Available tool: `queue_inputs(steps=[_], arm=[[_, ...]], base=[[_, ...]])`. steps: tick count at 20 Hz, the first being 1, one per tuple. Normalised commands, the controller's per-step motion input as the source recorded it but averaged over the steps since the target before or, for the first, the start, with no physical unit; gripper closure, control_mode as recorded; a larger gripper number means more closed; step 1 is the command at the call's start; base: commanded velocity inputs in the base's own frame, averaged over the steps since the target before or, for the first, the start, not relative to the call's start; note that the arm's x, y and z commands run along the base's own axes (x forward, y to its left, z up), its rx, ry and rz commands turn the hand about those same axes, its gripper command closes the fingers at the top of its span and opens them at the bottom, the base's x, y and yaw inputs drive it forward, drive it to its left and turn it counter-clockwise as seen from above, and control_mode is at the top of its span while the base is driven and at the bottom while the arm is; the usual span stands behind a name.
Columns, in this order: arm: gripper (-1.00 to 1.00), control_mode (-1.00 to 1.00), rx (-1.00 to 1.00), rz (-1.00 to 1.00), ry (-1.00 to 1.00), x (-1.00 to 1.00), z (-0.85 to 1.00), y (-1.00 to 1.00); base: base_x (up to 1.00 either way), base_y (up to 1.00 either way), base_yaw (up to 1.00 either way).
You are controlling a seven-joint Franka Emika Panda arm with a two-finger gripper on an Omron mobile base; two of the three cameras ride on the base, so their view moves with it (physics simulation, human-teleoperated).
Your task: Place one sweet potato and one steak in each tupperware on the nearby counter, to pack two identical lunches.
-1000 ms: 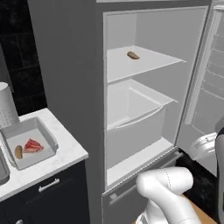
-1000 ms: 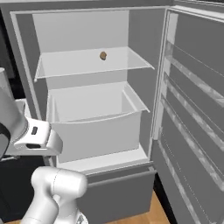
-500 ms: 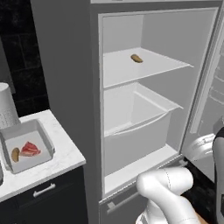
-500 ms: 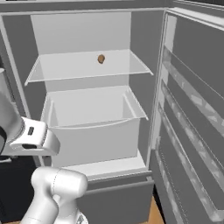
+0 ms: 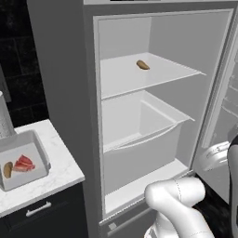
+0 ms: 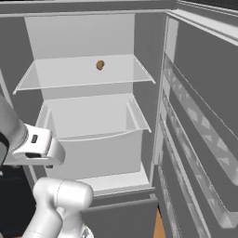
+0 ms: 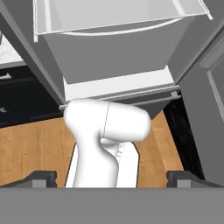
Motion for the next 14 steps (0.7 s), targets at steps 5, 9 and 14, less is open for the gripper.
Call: queue_inputs(steps=[5,9,14], arm=[[-1.00,1.00,0.00,0.00,0.00,0.00,0.00,0.00],[-1.00,1.00,0.00,0.00,0.00,0.00,0.00,0.00],[-1.00,-1.00,-0.08,0.02,-0.34,0.00,0.37,0.00]], base=[[0.19,0.00,0.14],[0.09,0.00,0.03],[0.00,0.00,0.00]])
